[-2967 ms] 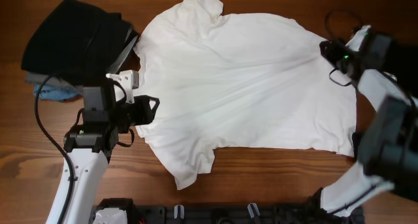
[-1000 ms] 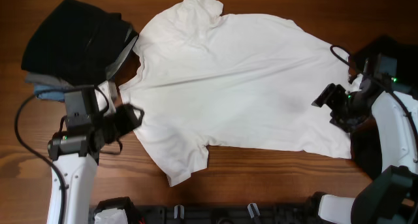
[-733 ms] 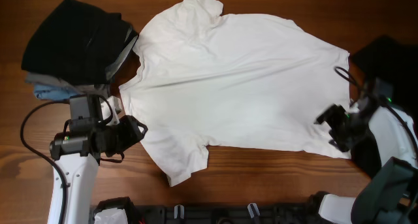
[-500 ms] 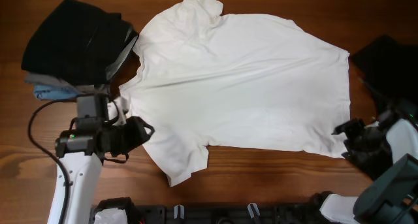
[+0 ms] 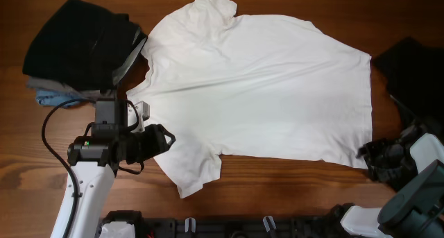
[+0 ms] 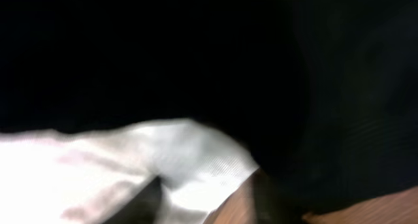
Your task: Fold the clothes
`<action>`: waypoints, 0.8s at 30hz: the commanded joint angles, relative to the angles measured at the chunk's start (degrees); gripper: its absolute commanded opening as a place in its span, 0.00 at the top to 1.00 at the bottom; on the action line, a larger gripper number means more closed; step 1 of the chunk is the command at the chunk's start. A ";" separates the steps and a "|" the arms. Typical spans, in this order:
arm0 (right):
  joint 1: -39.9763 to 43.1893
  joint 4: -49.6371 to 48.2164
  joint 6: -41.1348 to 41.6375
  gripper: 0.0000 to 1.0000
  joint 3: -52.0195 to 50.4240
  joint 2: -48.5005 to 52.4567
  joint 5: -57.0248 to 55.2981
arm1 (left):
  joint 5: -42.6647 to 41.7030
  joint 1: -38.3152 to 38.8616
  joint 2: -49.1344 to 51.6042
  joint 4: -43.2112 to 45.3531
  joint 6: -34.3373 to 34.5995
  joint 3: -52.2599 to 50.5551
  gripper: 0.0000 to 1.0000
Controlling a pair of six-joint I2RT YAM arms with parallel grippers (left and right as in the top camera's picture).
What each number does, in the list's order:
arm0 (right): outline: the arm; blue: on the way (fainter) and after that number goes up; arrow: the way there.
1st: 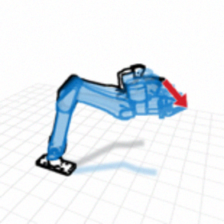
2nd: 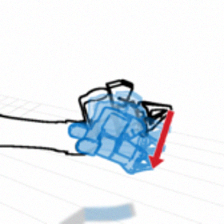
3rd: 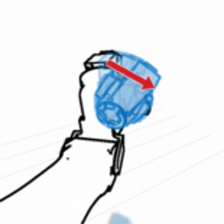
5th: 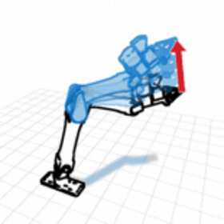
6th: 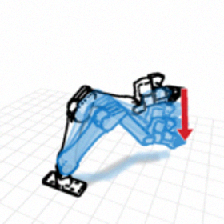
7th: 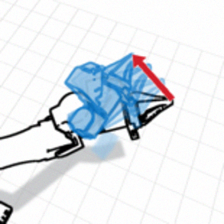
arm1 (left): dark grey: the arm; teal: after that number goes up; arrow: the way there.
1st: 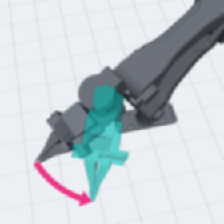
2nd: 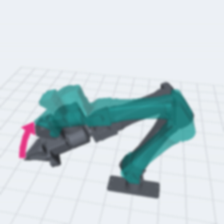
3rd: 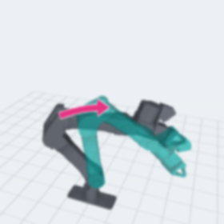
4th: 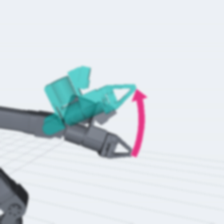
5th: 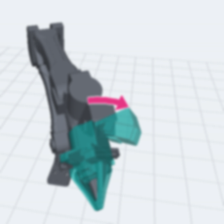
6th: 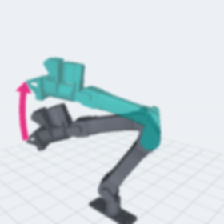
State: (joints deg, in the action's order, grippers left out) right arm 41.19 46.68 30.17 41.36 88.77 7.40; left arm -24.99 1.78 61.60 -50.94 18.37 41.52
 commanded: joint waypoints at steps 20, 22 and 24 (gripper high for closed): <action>0.13 -3.04 -10.49 0.96 3.76 -7.30 21.40 | -2.64 0.37 4.55 -1.09 15.58 -9.46 0.49; 0.13 -3.06 -10.51 0.96 3.76 -7.37 21.42 | -4.72 0.37 5.68 0.20 16.15 -11.58 0.51; 0.13 -3.41 -10.54 0.96 3.76 -7.37 21.40 | -5.01 0.98 7.08 1.27 18.25 -13.73 0.51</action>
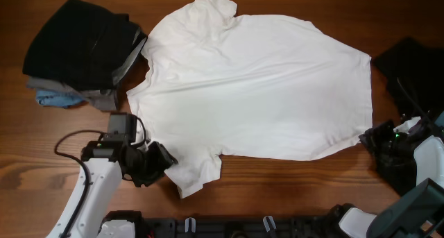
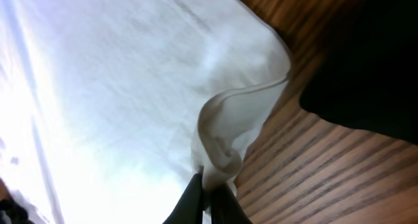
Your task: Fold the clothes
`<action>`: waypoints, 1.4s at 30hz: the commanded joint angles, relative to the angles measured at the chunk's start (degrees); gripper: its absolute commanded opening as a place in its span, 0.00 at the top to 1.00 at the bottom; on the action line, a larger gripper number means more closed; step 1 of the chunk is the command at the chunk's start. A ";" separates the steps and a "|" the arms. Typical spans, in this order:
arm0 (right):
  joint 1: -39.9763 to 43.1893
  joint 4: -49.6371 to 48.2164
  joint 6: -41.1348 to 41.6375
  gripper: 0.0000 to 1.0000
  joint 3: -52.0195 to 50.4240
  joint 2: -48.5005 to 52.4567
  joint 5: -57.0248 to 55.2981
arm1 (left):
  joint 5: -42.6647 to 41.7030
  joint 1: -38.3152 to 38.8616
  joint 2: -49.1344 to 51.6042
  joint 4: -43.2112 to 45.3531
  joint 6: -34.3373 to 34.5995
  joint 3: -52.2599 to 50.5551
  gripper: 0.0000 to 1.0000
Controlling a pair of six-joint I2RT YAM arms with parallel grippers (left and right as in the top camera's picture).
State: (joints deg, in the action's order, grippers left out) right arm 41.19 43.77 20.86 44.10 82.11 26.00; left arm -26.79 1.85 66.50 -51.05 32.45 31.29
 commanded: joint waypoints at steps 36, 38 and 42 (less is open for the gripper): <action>0.11 -0.92 -1.81 0.96 1.03 -0.70 3.67 | 1.38 -1.46 2.91 14.73 1.81 7.63 0.96; 0.11 -1.14 -1.81 0.96 1.03 -0.70 3.65 | 5.01 -1.07 3.32 16.50 1.79 7.63 0.96; 0.13 -1.36 -1.81 0.96 1.03 -0.70 3.65 | 6.67 -0.85 3.58 21.44 -0.33 7.63 0.96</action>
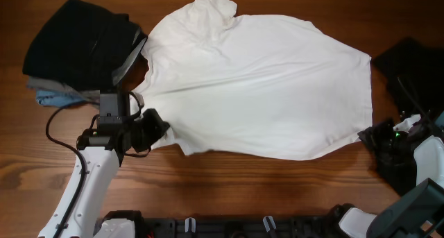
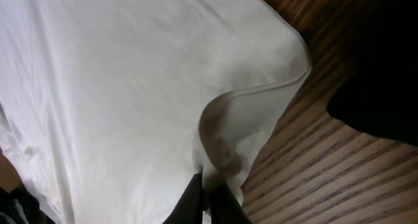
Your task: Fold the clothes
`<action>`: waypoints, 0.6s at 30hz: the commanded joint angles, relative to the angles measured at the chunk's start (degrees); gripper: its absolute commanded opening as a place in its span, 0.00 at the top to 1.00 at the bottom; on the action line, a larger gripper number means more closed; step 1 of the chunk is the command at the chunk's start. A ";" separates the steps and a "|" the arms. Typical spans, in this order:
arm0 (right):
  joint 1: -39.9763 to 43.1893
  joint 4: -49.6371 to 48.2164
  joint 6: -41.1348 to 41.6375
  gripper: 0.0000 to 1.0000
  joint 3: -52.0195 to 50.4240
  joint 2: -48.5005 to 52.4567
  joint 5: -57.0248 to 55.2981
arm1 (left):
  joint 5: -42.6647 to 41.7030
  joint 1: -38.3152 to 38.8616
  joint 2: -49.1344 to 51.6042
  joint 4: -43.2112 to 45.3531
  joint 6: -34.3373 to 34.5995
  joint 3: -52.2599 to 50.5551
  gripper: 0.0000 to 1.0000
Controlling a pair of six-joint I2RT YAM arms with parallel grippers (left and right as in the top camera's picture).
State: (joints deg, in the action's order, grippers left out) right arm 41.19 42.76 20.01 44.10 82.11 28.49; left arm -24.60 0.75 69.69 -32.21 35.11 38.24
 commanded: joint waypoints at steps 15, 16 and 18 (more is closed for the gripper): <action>0.13 -0.81 -0.46 0.96 1.03 -0.70 1.14 | 4.13 0.26 0.46 13.92 -5.01 0.68 0.96; 0.13 -1.14 -0.28 0.96 1.03 -0.70 1.14 | 4.13 0.26 0.46 13.99 -5.31 0.68 0.96; 0.13 -1.95 0.02 0.96 1.03 -0.70 1.16 | 4.09 0.26 0.46 14.78 -5.33 0.68 0.96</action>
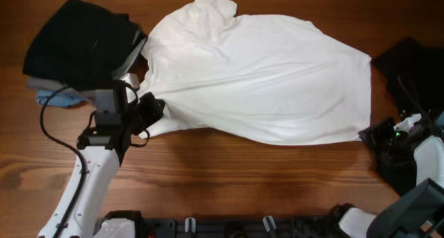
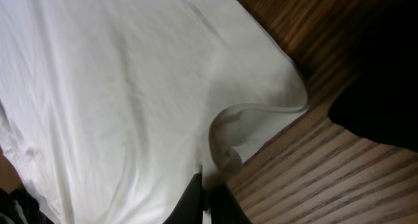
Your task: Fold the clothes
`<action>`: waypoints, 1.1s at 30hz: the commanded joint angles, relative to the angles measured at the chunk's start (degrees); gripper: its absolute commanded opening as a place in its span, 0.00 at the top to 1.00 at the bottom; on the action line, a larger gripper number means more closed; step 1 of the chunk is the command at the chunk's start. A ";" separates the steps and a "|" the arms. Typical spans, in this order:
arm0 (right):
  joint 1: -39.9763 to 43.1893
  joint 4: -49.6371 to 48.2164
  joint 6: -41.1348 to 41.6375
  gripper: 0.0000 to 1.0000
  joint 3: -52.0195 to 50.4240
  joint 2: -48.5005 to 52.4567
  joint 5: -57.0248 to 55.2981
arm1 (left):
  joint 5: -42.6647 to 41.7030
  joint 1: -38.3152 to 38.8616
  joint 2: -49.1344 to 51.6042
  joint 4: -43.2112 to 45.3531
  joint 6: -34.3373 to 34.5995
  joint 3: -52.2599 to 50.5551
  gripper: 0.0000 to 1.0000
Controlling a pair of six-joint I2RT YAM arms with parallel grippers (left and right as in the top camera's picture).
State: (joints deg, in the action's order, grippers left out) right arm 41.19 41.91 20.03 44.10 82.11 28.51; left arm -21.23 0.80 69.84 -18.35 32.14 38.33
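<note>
A white T-shirt [image 1: 257, 78] lies spread across the wooden table, its near edge drawn up off the front. My left gripper [image 1: 151, 107] is shut on the shirt's near sleeve at the left edge, close to the collar side. My right gripper [image 1: 366, 135] is shut on the shirt's bottom hem corner at the right. In the right wrist view the hem [image 2: 261, 113] curls up from between the two black fingers [image 2: 191, 201], which pinch the white cloth [image 2: 117, 87].
A stack of folded dark, grey and blue clothes [image 1: 76, 51] sits at the far left. A black garment [image 1: 409, 64] lies at the right edge, also seen as a dark shape [image 2: 379, 100] in the right wrist view. Bare wood runs along the front.
My left gripper has moved a little farther from the table's front with the sleeve, pulling the shirt's lower left edge inward. The right gripper holds the hem corner in the same place.
At first my left gripper was at the near sleeve, which lay flat toward the front, and my right was by the hem corner. Then the left sat lower beside the sleeve while the right held the hem. Later the sleeve was folded up onto the shirt, and now farther.
</note>
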 commanded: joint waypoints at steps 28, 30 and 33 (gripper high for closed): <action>-3.50 -24.61 15.08 0.95 1.01 -0.68 7.13 | 4.22 3.56 1.57 13.40 -4.98 0.59 0.96; -3.96 -26.14 16.24 0.96 1.01 -0.68 6.99 | 4.22 4.00 2.78 14.60 -4.98 0.59 0.96; -4.11 -27.61 17.99 0.96 1.01 -0.68 6.86 | 4.20 4.70 5.20 16.46 -4.96 0.59 0.96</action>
State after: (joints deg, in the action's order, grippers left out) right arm 37.43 15.62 35.18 44.10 82.11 34.52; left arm -17.87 4.56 72.18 -3.60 28.49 38.33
